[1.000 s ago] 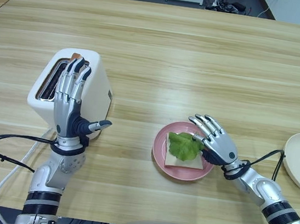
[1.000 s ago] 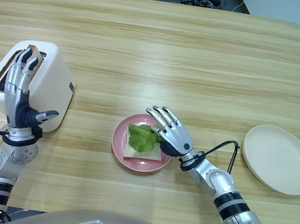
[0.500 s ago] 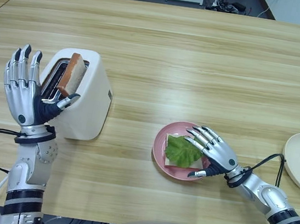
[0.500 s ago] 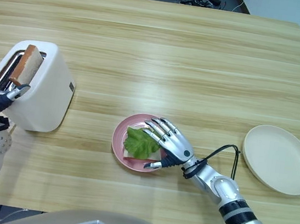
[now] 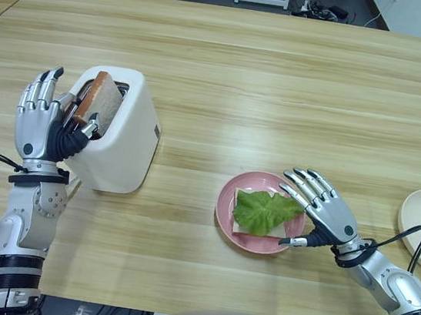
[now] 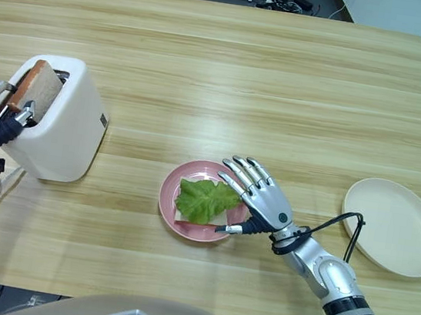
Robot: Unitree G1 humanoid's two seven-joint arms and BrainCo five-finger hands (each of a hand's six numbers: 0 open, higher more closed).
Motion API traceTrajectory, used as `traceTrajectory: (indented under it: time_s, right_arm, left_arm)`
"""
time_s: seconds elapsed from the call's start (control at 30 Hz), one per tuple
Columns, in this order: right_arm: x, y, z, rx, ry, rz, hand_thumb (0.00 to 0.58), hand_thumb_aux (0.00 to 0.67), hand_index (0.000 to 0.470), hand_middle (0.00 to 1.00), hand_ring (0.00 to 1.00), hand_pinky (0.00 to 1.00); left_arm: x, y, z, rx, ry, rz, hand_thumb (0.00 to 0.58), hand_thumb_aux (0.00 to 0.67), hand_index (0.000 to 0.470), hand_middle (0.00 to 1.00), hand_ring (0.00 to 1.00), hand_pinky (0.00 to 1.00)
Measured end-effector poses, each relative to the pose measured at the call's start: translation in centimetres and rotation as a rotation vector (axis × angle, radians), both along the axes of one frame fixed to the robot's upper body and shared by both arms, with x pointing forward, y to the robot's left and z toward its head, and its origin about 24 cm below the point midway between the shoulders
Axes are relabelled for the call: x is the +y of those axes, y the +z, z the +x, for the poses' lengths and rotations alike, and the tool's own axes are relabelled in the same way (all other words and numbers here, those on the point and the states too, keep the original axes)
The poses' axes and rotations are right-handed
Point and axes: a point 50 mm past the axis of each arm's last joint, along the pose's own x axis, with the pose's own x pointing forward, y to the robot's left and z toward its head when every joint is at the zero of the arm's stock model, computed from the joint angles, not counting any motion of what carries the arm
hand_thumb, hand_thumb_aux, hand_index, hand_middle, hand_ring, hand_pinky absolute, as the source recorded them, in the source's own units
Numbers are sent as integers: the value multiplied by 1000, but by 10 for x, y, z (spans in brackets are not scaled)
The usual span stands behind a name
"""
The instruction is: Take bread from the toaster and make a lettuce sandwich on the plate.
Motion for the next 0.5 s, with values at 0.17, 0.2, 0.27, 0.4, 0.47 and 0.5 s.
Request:
traceTrajectory:
  time_s: [0.17, 0.2, 0.27, 0.4, 0.47, 0.5]
  right_arm:
    - [-1, 2, 0, -6, -8, 15, 0, 0, 0, 0, 0, 0]
    - [-1, 2, 0, -6, -8, 19, 0, 0, 0, 0, 0, 0]
    - [1, 2, 0, -14, -9, 39, 0, 0, 0, 0, 0, 0]
    - [4, 2, 3, -72, -51, 114, 0, 0, 0, 0, 0, 0]
    - [3, 2, 6, -113, -83, 140, 0, 0, 0, 0, 0, 0]
    - [2, 3, 6, -134, -96, 155, 0, 0, 0, 0, 0, 0]
  left_arm:
    - [-5, 1, 1, 44, -74, -26, 580, 670, 470, 749, 749, 749]
    - [-5, 1, 0, 45, -83, -28, 580, 670, 470, 867, 867, 867]
    - [-7, 2, 0, 23, -93, -42, 580, 670, 470, 1000, 1000, 1000]
    - [-13, 1, 1, -134, -57, -67, 580, 670, 470, 1000, 1000, 1000]
    - [-14, 6, 4, -241, -30, -54, 580, 670, 470, 1000, 1000, 1000]
    - [-18, 13, 6, -346, -24, -53, 580, 670, 470, 1000, 1000, 1000]
